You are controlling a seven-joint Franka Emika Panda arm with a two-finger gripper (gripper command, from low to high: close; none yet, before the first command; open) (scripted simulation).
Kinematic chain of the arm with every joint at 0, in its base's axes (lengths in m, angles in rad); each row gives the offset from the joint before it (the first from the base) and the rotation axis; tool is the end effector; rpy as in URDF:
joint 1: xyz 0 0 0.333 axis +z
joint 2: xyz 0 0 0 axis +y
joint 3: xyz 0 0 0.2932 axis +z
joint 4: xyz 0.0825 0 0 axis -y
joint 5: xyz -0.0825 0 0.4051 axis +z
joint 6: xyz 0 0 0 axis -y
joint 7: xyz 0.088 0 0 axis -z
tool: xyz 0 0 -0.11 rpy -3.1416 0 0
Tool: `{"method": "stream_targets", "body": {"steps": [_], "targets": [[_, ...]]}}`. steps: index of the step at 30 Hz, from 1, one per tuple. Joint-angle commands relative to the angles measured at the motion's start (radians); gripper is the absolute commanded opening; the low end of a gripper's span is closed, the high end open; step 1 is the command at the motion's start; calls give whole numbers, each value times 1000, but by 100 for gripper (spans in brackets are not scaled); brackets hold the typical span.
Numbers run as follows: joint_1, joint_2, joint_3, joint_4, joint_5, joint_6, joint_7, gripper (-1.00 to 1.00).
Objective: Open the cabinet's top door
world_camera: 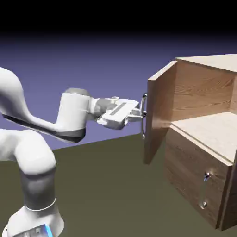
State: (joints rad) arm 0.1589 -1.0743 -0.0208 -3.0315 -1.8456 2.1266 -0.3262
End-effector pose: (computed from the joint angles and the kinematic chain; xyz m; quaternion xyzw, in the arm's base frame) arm 0.3191 0.0003 0.4299 0.5058 0.4943 -0.0082 0.7069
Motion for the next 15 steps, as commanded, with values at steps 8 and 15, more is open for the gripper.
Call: {"method": "stream_targets", "body": {"steps": [8,15], "targets": [[79,49,252,27,347,-239,-24,-100],[94,228,499,164,647,-505,17,-100]]}}
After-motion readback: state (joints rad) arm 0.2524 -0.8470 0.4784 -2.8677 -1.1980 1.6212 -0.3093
